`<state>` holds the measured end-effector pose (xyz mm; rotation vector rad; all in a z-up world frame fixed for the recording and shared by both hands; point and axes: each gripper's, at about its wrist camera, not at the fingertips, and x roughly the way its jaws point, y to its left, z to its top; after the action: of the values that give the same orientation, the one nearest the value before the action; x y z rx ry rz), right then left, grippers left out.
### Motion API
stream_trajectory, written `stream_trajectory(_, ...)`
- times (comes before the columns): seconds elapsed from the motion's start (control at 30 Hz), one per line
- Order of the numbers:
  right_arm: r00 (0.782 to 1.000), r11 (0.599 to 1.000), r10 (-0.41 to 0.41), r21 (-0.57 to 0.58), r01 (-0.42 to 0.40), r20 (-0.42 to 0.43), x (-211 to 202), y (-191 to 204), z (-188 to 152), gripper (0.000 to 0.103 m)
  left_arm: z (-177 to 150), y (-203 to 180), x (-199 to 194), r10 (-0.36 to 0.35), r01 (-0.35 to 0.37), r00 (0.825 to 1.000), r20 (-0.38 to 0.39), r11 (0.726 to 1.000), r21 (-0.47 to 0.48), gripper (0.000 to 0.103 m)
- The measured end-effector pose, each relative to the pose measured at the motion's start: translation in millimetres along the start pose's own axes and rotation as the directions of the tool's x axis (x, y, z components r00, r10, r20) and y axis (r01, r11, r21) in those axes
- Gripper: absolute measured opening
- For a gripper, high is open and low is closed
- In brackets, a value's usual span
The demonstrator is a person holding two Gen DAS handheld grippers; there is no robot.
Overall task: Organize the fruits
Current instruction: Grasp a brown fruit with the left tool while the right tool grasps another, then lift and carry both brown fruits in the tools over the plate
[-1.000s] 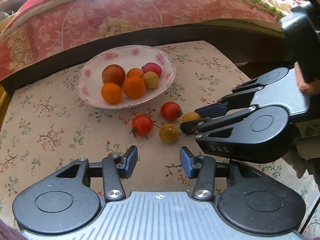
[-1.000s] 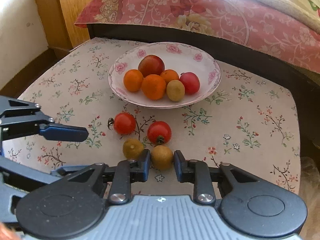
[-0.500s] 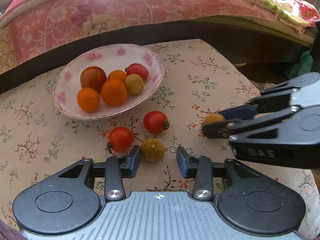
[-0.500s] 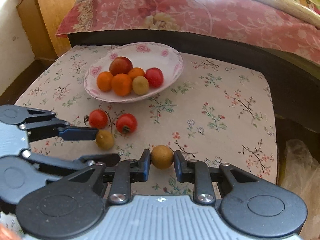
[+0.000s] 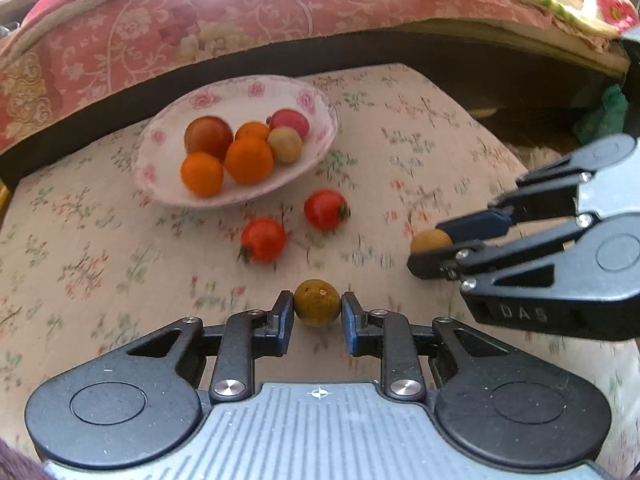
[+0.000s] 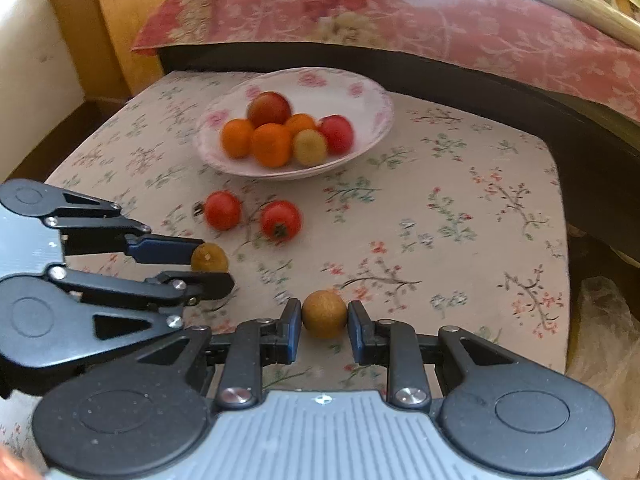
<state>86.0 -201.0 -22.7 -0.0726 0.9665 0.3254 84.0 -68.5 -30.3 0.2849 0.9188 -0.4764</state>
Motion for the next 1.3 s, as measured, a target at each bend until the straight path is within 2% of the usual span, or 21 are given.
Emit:
stream_trajectory(0.3, 1.0, 0.998, 0.021, -0.067, -0.021, -0.005, -11, 37, -27, 0.029, -42, 5, -28, 0.019, -0.02, 1.0, -0.02, 1.0, -0.015, 0.034)
stream_trajectory(0.4, 1.0, 0.997, -0.006, -0.076, 0.007, 0.002, -13, 45, -34, 0.029, -51, 4, -28, 0.025, -0.025, 1.0, -0.013, 1.0, 0.001, 0.034)
stream_trajectory(0.57, 1.0, 0.998, -0.021, -0.053, 0.022, 0.02, -17, 50, -42, 0.029, -56, 6, -28, 0.019, -0.019, 1.0, 0.014, 1.0, -0.003, 0.037)
stream_trajectory(0.7, 1.0, 0.999, -0.017, -0.027, 0.018, 0.019, -18, 48, -42, 0.03, -60, 9, -30, 0.035, -0.035, 0.999, 0.027, 0.999, -0.007, 0.051)
stream_trajectory(0.77, 1.0, 1.0, -0.008, -0.015, 0.008, 0.023, -19, 47, -43, 0.038, -61, 12, -30, 0.032, -0.032, 0.999, 0.027, 0.999, -0.023, 0.055)
stream_trajectory(1.17, 0.999, 1.0, 0.005, 0.023, -0.006, 0.038, -16, 38, -41, 0.039, -60, 13, -28, 0.03, -0.028, 0.999, 0.021, 0.997, -0.065, 0.058)
stream_trajectory(1.3, 0.999, 1.0, 0.007, 0.015, -0.008, 0.04, -14, 40, -38, 0.039, -57, 12, -26, 0.037, -0.036, 0.999, 0.02, 0.996, -0.079, 0.056)
